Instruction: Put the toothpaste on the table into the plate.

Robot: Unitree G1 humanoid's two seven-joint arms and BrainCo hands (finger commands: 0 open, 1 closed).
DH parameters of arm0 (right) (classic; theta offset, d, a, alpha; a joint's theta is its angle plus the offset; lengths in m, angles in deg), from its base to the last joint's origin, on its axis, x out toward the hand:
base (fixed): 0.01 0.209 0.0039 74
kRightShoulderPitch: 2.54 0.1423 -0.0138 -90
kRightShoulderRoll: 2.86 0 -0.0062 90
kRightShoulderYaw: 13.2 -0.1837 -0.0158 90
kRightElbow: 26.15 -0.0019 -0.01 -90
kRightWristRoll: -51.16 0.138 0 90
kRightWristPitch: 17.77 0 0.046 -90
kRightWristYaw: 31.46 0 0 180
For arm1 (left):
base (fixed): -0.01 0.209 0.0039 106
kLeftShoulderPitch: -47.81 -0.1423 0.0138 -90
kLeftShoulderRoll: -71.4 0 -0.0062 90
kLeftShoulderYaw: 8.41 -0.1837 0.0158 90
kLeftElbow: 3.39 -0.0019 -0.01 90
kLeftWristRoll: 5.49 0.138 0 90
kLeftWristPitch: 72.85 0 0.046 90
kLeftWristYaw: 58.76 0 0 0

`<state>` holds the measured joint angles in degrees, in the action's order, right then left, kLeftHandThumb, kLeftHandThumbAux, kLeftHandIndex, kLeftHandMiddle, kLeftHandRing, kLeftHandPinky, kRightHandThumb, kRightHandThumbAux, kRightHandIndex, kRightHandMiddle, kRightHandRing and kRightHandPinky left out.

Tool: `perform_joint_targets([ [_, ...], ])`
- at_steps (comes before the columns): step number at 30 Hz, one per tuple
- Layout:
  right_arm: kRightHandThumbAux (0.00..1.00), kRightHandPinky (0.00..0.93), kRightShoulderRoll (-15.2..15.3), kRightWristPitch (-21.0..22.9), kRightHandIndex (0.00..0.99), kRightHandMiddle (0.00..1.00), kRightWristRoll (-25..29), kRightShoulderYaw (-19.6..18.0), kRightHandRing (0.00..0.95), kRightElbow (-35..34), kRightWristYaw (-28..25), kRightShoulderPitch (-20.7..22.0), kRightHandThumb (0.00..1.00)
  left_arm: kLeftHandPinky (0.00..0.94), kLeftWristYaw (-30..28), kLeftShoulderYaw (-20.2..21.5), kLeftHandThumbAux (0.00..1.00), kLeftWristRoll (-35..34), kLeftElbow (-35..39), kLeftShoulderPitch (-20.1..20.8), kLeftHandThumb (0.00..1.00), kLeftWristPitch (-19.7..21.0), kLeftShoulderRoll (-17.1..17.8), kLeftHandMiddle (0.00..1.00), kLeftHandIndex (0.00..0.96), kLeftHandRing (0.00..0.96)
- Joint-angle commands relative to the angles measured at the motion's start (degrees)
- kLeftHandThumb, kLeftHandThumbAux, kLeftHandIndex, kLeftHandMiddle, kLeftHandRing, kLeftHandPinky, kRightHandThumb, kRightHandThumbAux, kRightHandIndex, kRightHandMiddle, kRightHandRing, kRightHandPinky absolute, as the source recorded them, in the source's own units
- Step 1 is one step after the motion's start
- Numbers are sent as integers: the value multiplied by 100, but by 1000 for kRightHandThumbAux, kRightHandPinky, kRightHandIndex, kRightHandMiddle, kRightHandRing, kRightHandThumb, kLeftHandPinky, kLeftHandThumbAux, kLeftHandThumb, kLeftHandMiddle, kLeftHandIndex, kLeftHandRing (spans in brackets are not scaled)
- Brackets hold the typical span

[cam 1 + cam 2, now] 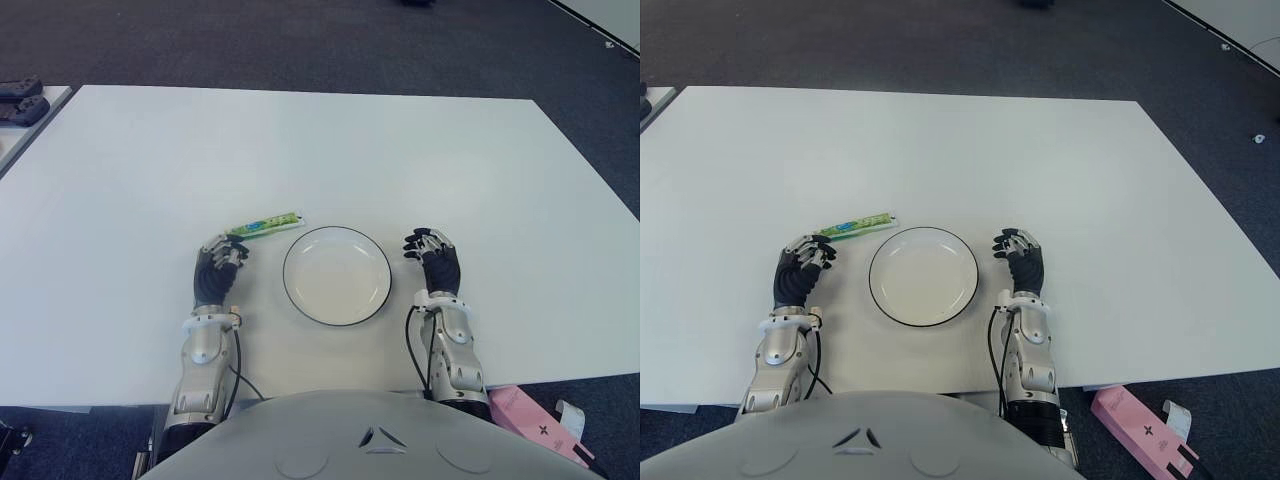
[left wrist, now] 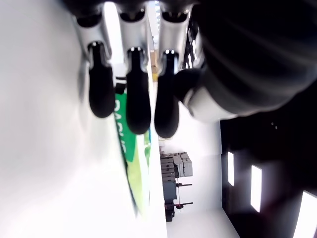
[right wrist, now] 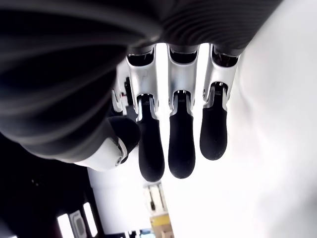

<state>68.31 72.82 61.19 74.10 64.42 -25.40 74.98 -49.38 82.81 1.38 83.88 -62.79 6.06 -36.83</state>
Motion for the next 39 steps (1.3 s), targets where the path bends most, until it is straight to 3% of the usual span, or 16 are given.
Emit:
perform_joint_targets([
  [1,723,537,-42,417,429,541,-29,18,540,169,-50,-169,709,533,50,-29,720,38,-110,-114,705,225,-49,538,431,535],
  [26,724,524,-102,555,430,534,-193,19,531,94,-141,-239,708,534,79,-10,720,163,308,-252,701,294,-53,554,429,551],
  [39,724,517,-159,596,430,535,-170,38,530,69,-130,-284,708,536,299,8,720,745,622,-351,700,-172,226,560,430,552],
])
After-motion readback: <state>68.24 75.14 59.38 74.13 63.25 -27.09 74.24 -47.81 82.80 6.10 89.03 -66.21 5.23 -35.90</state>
